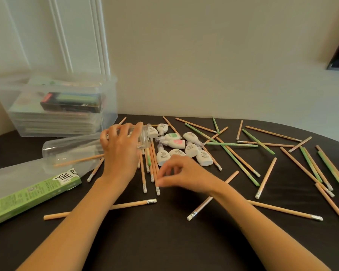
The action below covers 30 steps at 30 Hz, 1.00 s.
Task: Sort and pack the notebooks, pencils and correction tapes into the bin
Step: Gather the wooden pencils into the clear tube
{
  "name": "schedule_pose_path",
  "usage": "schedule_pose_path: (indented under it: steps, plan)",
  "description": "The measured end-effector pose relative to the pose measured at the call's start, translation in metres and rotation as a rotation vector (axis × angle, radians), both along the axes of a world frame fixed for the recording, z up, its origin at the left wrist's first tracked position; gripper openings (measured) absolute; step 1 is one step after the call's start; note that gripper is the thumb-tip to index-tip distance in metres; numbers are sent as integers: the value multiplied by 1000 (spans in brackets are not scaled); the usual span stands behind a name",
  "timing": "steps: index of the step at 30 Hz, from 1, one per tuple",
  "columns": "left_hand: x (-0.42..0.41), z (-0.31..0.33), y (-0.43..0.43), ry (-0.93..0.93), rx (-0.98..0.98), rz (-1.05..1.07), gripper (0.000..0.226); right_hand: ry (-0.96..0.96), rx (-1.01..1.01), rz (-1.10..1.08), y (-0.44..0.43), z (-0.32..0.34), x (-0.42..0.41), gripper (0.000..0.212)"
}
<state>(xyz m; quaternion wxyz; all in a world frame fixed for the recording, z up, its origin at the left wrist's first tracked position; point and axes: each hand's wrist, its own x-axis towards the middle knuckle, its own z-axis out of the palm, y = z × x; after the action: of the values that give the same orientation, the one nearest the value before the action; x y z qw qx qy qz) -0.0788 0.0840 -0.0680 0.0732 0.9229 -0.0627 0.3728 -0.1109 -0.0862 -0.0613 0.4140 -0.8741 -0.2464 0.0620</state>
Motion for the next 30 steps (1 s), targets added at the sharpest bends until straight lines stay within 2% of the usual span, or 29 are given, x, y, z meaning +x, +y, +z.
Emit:
schedule_pose_path:
  steps: [3,7,9,12,15,17,23,26,30]
  plan:
    - [0,-1,5,7,-32,14,60,-8,-130,144,12,-9,-2,17]
    - [-1,-3,7,18,-27,24,62,-51,-170,147,17,-14,0,8]
    - [-1,-3,6,26,-27,28,64,-43,-125,114,13,-14,1,4]
    - [0,-4,6,34,-34,36,65,57,66,-14,3,-11,6,5]
    - [1,-5,6,57,-26,47,65,258,462,-211,-9,-6,10,8]
    - [1,-6,5,75,-8,46,66,324,707,-376,-15,-4,13,10]
    - [1,-10,-2,93,38,3,65,223,1208,-901,-47,0,26,19]
    - [0,-10,-4,104,45,-6,64,175,1286,-984,-62,-4,28,29]
    - [-3,-9,-7,105,58,-32,64,146,1294,-974,-59,-3,28,28]
